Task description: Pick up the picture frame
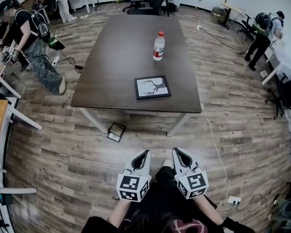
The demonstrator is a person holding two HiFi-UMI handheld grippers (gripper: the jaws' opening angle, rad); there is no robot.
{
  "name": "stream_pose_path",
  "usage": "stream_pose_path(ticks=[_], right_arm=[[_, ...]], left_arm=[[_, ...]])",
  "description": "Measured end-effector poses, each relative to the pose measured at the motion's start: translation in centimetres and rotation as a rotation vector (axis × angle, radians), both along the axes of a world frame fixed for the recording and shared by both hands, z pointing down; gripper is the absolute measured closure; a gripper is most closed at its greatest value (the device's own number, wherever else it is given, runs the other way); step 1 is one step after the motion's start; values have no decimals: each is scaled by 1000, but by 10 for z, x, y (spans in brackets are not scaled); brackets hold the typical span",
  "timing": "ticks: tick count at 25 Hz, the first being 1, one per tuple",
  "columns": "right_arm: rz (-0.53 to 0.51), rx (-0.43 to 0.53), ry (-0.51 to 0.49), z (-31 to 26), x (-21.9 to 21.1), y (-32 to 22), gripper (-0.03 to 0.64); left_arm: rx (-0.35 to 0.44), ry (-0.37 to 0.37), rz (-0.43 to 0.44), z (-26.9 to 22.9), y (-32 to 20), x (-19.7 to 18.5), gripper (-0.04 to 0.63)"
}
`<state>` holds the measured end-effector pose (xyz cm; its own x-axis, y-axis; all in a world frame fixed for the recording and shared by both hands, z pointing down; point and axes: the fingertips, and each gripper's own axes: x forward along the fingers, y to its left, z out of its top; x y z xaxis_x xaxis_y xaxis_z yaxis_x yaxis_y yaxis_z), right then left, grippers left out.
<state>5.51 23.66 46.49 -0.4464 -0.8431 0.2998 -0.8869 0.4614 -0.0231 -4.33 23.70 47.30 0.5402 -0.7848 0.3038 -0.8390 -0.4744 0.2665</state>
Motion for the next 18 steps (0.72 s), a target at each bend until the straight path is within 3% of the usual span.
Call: stream_pose_path(ticks=[13, 18], right_arm=[[-67, -1, -14, 9, -12, -63, 607], [-138, -29, -7, 15, -25, -92, 607]], left_arm=[[9, -13, -75, 3, -46, -18, 586], [-18, -8, -115, 5, -74, -23, 586]])
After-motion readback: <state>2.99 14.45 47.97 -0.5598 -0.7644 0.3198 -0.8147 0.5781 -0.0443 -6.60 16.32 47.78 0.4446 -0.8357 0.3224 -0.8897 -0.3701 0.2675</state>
